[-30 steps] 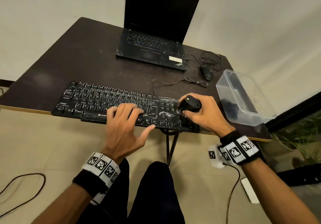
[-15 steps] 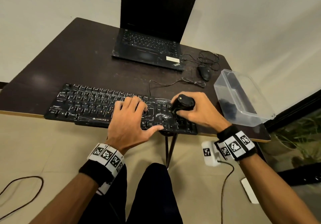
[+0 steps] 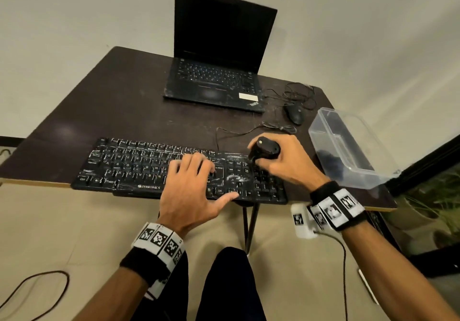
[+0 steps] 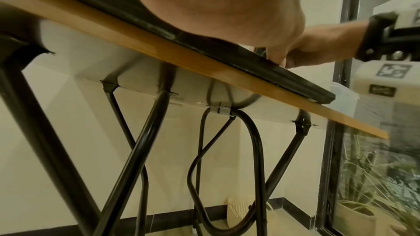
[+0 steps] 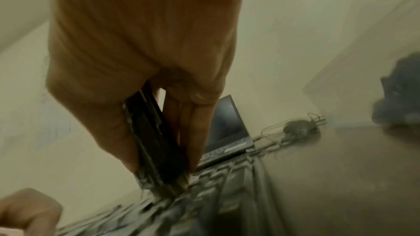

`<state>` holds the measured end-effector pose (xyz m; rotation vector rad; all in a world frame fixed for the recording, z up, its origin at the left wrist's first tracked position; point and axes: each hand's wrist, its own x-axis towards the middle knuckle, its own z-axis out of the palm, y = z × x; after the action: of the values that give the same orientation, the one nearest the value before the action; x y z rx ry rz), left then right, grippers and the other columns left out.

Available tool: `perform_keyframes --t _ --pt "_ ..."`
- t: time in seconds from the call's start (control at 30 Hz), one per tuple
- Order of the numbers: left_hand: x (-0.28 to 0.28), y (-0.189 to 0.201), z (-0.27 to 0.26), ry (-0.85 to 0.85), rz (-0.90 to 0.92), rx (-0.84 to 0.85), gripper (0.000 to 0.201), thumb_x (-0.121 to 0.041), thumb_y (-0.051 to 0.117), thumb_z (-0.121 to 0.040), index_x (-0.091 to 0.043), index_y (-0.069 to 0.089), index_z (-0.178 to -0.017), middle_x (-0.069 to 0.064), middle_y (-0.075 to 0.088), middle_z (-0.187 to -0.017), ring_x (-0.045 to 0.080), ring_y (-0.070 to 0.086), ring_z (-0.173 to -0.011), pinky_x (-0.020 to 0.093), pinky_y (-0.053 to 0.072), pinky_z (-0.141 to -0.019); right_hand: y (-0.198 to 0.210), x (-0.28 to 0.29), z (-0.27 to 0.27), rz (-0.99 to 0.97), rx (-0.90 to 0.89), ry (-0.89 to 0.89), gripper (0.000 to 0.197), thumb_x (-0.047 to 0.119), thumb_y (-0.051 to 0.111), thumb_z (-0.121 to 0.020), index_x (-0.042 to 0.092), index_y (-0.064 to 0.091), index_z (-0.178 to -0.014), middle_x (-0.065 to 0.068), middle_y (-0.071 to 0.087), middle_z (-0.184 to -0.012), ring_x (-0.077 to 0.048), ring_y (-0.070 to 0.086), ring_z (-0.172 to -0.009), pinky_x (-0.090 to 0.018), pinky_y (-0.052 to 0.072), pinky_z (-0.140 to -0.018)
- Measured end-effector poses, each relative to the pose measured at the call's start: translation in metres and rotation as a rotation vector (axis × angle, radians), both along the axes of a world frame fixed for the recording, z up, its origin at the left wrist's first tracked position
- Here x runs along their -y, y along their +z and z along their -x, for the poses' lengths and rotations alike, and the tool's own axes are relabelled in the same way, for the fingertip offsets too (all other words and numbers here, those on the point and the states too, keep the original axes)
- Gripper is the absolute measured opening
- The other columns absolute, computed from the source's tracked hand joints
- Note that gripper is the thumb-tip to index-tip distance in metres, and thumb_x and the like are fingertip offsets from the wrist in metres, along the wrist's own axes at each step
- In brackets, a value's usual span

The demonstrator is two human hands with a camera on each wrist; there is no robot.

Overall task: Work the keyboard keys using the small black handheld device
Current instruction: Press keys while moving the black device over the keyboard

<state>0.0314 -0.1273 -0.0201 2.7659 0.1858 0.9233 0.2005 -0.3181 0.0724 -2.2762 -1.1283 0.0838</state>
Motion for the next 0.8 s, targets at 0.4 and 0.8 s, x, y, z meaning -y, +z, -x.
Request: perform_keyframes --t 0.4,0.8 --pt "-0.003 0.001 -0.001 -0.043 -0.006 -0.036 0.093 -0.102 0.054 -0.07 -0.016 0.063 -0.105 0.002 0.056 -0.112 0.027 0.056 -0.106 0.047 0.043 -0.101 0.002 0.001 -0.01 -0.018 -0.026 -0.094 0.031 0.013 0.083 -0.077 0.031 0.078 -0.102 0.01 0.08 -0.095 -0.01 0.076 -0.094 -0.042 0.061 -0.093" --pt "0.0 0.003 -0.002 -0.018 0.054 -0.071 0.088 -0.098 0.062 -0.063 -0.02 0.057 -0.103 -0.003 0.052 -0.11 0.024 0.052 -0.106 0.045 0.041 -0.101 0.008 0.027 0.005 0.012 -0.06 -0.07 0.033 0.008 0.082 -0.079 0.03 0.078 -0.102 0.008 0.08 -0.098 -0.015 0.076 -0.095 -0.047 0.062 -0.091"
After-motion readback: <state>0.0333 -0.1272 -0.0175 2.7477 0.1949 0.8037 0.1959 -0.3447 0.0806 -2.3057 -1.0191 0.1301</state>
